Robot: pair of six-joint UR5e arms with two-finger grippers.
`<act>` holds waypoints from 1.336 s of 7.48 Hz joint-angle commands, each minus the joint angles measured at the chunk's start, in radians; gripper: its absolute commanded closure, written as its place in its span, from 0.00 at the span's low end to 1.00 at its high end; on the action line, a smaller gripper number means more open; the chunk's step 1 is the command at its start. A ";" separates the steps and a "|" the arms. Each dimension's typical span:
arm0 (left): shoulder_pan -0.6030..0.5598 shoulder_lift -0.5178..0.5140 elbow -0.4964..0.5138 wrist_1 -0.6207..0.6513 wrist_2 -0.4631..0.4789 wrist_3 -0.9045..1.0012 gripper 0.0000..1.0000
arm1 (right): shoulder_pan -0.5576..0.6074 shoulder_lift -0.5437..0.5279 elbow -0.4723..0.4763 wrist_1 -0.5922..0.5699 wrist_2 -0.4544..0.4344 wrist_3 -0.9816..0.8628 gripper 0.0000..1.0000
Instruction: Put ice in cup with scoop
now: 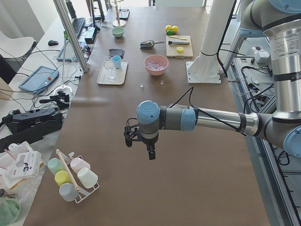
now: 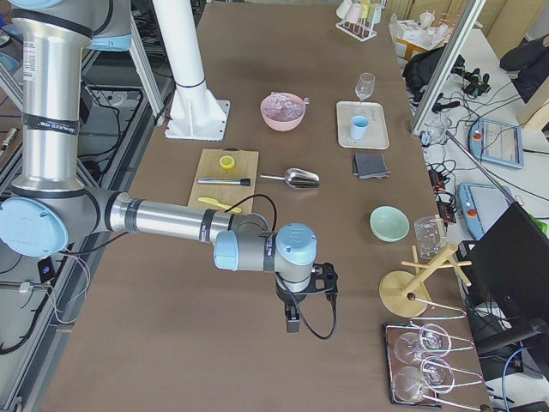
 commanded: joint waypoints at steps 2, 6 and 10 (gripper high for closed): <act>0.000 0.001 0.003 0.001 0.000 0.000 0.02 | 0.000 0.001 -0.010 -0.001 0.008 0.009 0.00; 0.005 0.001 0.004 0.001 0.000 0.000 0.02 | 0.000 0.001 -0.014 -0.004 0.014 0.050 0.00; 0.006 0.001 0.004 0.001 0.000 0.000 0.02 | -0.003 0.002 -0.019 -0.007 0.015 0.050 0.00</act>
